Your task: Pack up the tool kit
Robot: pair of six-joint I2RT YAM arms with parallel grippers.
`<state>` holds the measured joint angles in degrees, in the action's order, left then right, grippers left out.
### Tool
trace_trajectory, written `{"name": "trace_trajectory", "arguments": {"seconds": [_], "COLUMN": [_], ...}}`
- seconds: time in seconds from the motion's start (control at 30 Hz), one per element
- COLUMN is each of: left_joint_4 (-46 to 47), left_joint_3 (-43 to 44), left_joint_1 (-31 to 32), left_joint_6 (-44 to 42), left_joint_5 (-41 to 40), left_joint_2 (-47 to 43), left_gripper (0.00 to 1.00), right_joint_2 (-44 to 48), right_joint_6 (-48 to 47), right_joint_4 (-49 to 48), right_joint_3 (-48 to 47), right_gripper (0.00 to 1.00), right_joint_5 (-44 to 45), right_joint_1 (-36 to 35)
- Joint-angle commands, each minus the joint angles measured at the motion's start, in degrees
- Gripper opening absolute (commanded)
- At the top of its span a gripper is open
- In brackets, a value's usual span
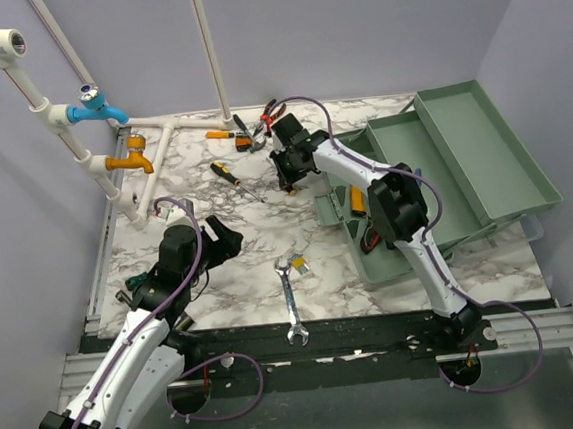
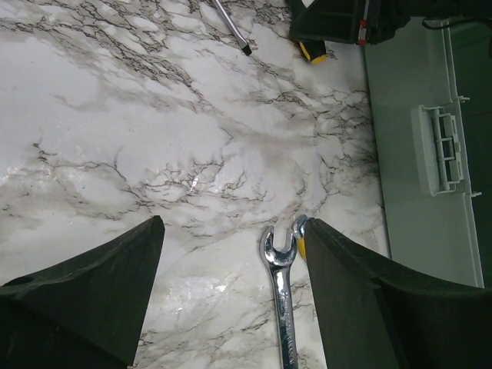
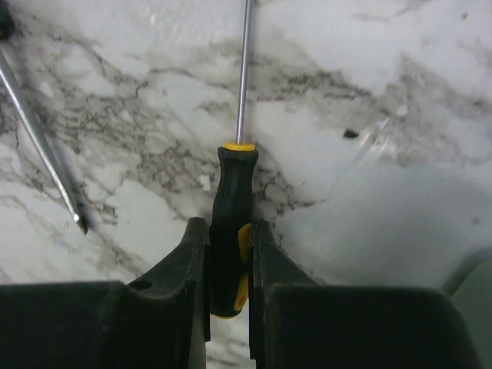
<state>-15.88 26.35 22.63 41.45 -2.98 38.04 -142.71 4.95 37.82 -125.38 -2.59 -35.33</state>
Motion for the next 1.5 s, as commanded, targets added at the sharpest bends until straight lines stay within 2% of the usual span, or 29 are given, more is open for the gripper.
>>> {"name": "trace_trajectory", "arguments": {"seconds": [0.0, 0.2, 0.4, 0.5, 0.6, 0.73, 0.9, 1.1, 1.13, 1.17, 1.2, 1.23, 1.37, 1.47], "left_joint_4": [1.56, 5.58, 11.68, 13.57, 15.0, 18.39, 21.1, 23.09, 23.47, 23.67, 23.83, 23.88, 23.55, 23.16], "left_joint_3": [0.27, -2.99, -7.72, -9.1, -9.56, -10.49, -10.95, -11.27, -11.28, -11.24, -11.27, -11.23, -11.38, -11.71], "left_joint_1": [0.04, 0.21, 1.06, 1.4, 1.71, 2.43, 4.24, 6.84, 7.11, 7.27, 7.34, 7.42, 7.51, 7.51], "left_joint_6": [0.01, 0.6, 0.73, 0.44, -0.09, -0.49, -0.42, -1.6, -1.93, -2.28, -2.54, -2.83, -3.49, -3.89], "left_joint_5": [0.62, 2.97, 5.58, 5.29, 5.44, 5.78, 5.98, 5.52, 5.43, 5.29, 5.19, 5.07, 4.17, 3.48], "left_joint_2": [-0.81, -1.34, -3.97, -4.63, -3.96, -1.81, 1.2, 3.17, 3.26, 3.3, 3.25, 3.26, 2.37, 0.85], "left_gripper": [0.75, 0.75, 0.75, 0.75, 0.75, 0.75, 0.74, 0.74, 0.74, 0.74, 0.74, 0.74, 0.74, 0.74], "right_joint_2": [6.51, 22.58, 42.03, 48.66, 52.39, 55.71, 57.02, 55.84, 55.04, 53.99, 52.76, 51.82, 51.57, 55.04], "right_joint_6": [2.34, 4.13, 5.96, 6.77, 7.32, 5.46, 1.29, -1.67, -1.87, -1.54, -0.34, 0.55, 2.51, 4.17], "right_joint_4": [4.14, -2.13, -8.81, -7.34, -2.31, 2.59, 4.19, 3.23, 3.49, 4.34, 5.57, 6.93, 8.8, 9.68], "right_joint_3": [2.84, 11.95, 28.05, 31.94, 35.46, 39.15, 43.6, 47.01, 47.3, 47.27, 46.74, 45.92, 42.57, 40.93], "right_gripper": [0.01, 0.01, 0.01, 0.01, 0.01, 0.01, 0.01, 0.01, 0.04, 0.19, 0.52, 0.67, 0.69, 0.69], "right_joint_5": [-4.61, -2.04, 10.31, 21.12, 34.66, 42.1, 43.37, 38.44, 37.67, 37.63, 38.01, 38.07, 34.66, 29.73], "right_joint_1": [-1.62, -2.1, -2.11, -2.02, -1.66, 2.3, 9.01, 15.32, 15.72, 16.03, 16.08, 16.11, 16.09, 16.09]}}
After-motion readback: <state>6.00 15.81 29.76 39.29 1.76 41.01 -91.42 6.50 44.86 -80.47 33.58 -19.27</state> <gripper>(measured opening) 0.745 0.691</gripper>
